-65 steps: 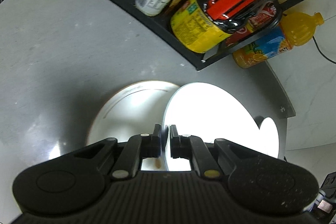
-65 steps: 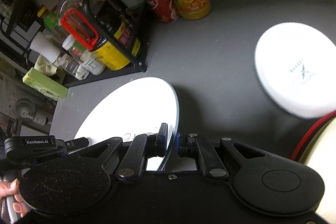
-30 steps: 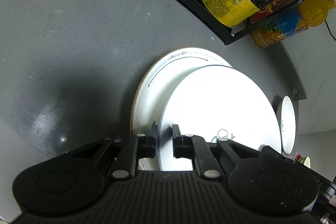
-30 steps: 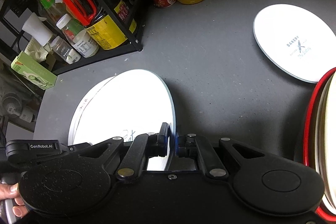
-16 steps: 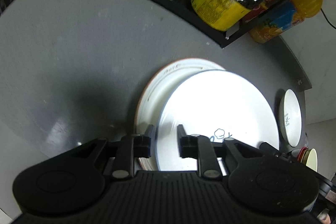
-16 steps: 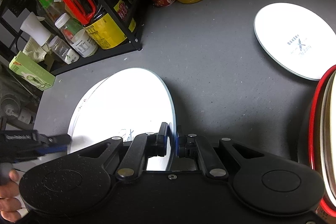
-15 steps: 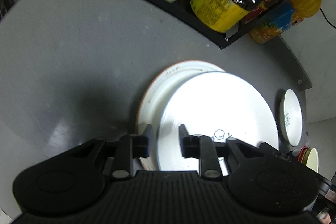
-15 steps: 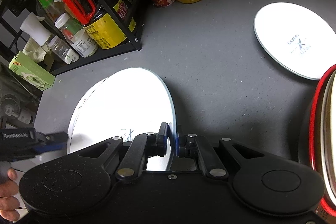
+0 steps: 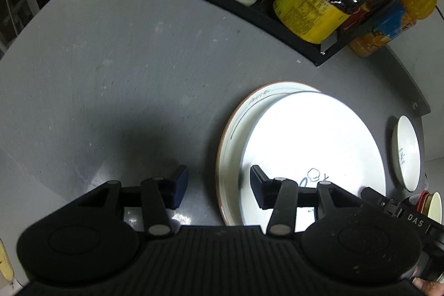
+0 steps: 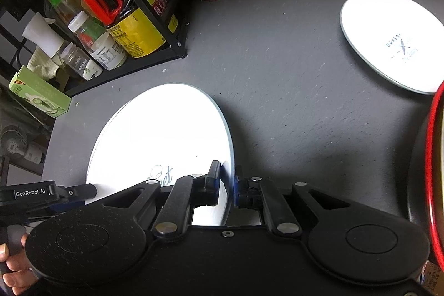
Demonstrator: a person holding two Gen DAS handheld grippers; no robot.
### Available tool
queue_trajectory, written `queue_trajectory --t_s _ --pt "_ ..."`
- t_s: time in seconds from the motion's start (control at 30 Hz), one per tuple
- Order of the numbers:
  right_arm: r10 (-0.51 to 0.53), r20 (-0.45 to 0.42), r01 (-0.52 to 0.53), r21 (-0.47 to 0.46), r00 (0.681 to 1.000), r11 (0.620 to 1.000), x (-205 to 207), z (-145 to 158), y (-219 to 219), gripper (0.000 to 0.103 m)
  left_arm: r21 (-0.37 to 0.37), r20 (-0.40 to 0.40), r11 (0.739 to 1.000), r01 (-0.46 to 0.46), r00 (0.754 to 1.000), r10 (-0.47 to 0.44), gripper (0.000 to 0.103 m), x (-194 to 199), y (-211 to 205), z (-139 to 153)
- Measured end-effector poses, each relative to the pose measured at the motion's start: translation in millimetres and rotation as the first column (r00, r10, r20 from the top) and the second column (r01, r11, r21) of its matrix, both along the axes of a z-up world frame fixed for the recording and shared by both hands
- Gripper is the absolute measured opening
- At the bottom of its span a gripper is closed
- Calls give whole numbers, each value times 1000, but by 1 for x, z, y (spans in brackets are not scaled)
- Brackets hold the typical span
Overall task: Organize plates and bowls
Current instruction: 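Lower the Sweet plate onto the flower plate and open both tools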
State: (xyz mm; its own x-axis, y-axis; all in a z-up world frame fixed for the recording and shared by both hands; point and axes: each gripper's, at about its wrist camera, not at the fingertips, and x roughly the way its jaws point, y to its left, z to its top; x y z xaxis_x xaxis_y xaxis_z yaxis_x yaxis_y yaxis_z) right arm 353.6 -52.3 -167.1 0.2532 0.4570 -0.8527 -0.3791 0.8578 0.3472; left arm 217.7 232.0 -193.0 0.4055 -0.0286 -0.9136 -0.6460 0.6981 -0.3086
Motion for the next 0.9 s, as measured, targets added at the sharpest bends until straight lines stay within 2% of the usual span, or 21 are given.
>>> queue_trajectory --t_s 0.23,0.5,0.77,0.87,0.9 --pt "3 -13 -3 -2 1000 1000 0 -4 5 11 -13 21 1000 -24 999 24 47 -6 3 -3" --pt "16 -11 -17 -14 1000 1000 2 -8 9 12 -3 55 1000 -22 998 22 34 -11 4 0" --pt "14 -29 -15 -41 999 999 3 -6 12 13 9 53 1000 -17 998 17 32 -7 4 1" --pt "42 -10 -42 -59 999 997 -2 2 16 22 -1 28 1000 -20 999 20 33 -5 4 1" --pt "46 -9 -46 -60 999 997 -3 4 16 27 5 17 1000 -19 1000 19 36 -4 3 2"
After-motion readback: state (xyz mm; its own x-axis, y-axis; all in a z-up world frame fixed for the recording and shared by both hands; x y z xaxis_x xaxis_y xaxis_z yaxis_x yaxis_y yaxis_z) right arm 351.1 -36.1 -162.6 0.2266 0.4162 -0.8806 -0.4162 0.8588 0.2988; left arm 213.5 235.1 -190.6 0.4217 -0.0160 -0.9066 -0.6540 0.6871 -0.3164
